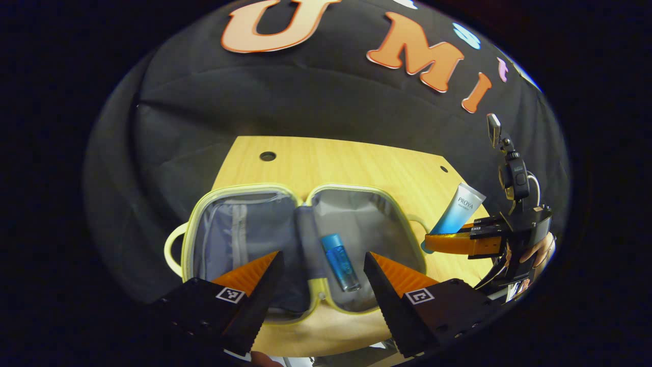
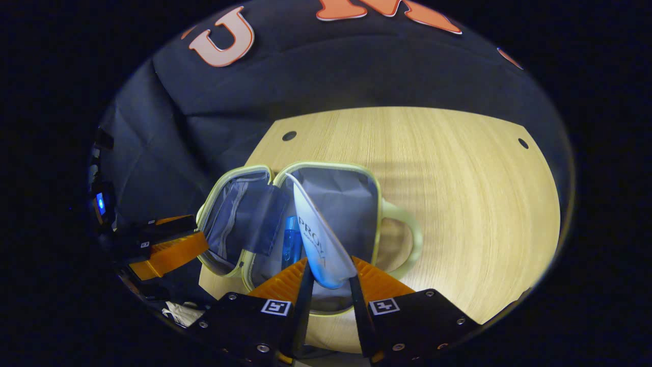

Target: First open the suitcase, pack the skin care products into it, and then close the suitcase.

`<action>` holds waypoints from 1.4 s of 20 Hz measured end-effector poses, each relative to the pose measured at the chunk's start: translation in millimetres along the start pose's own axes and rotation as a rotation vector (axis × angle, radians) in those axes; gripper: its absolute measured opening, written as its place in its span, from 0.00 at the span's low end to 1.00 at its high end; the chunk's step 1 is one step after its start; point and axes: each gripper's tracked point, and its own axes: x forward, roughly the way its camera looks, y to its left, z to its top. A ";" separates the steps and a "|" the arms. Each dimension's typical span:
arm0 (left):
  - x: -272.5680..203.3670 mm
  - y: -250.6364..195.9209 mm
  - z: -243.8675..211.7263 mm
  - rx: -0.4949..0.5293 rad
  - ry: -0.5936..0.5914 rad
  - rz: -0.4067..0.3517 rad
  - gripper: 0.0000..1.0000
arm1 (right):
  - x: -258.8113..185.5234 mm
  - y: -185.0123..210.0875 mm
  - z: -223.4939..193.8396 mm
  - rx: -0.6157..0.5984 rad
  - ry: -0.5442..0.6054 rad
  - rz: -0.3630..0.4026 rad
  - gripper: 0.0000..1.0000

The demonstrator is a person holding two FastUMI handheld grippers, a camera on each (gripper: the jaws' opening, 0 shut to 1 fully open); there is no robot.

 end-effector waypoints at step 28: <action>3.7 208.3 -26.8 -0.183 -0.067 0.163 0.98 | 7.6 27.4 33.4 0.068 -0.179 0.029 0.95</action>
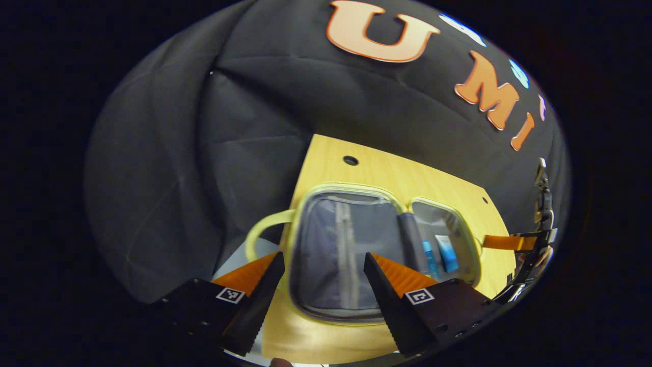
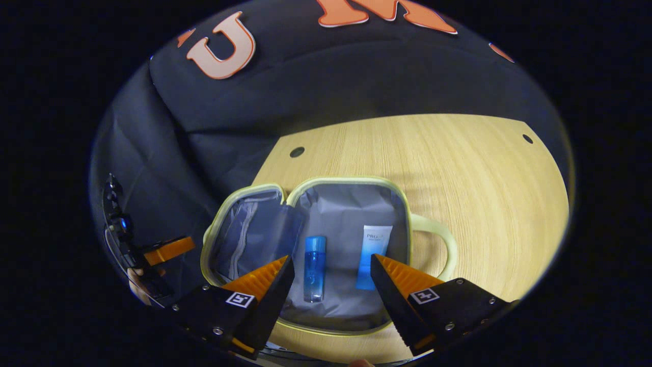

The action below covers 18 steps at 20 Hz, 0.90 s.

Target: First open the suitcase, pack the skin care products into it, and then close the suitcase.

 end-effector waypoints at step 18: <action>101.9 93.7 -35.8 -0.418 0.046 -0.162 0.94 | -27.0 7.4 5.1 0.097 -0.038 -0.012 0.95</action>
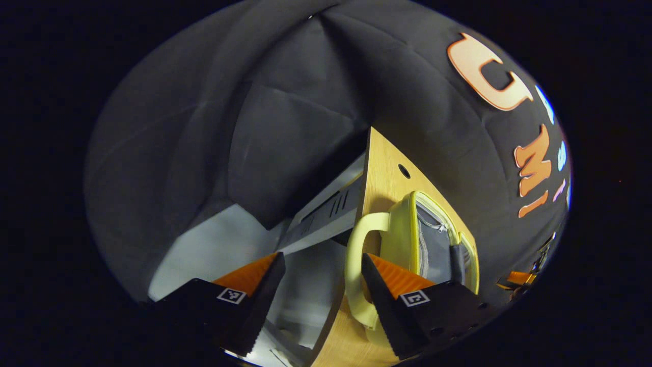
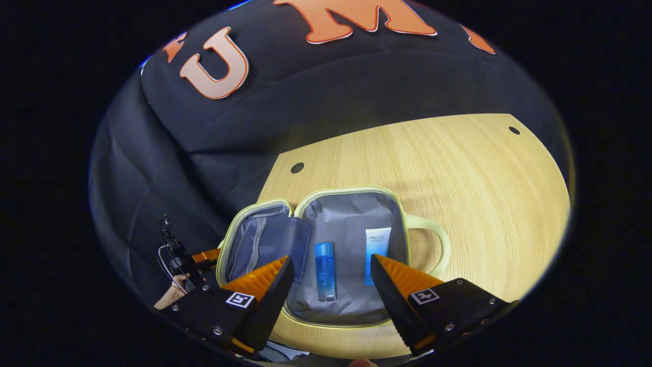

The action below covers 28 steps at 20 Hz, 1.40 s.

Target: First open the suitcase, pack the skin care products into it, and then close the suitcase.

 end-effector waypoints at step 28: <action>-128.4 -277.7 47.6 0.560 -0.150 0.297 0.10 | -55.7 -94.5 46.4 -0.129 -0.157 0.068 0.95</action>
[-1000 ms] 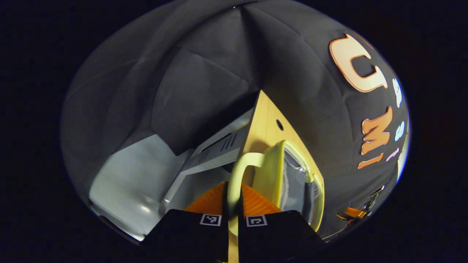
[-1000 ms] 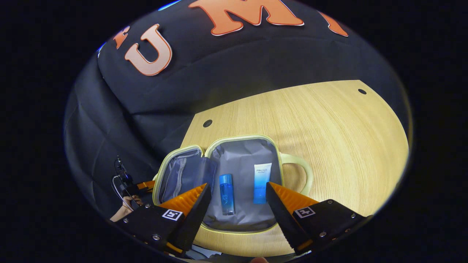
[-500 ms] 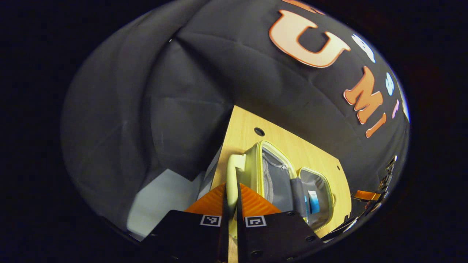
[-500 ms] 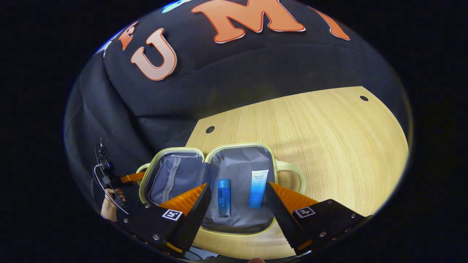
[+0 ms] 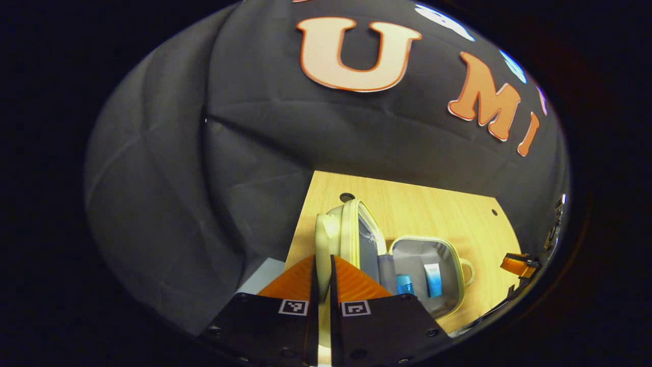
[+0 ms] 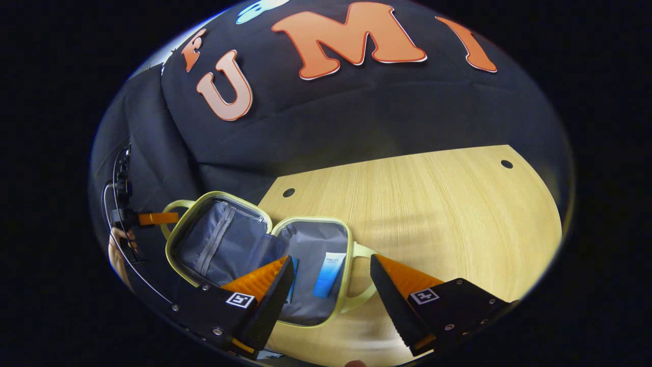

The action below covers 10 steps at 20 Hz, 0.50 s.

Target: First open the suitcase, pack the skin care products into it, and then close the suitcase.

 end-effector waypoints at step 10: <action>-26.7 -152.3 24.1 0.292 -0.011 0.186 0.07 | -58.3 -104.7 12.5 -0.007 -0.029 0.011 0.95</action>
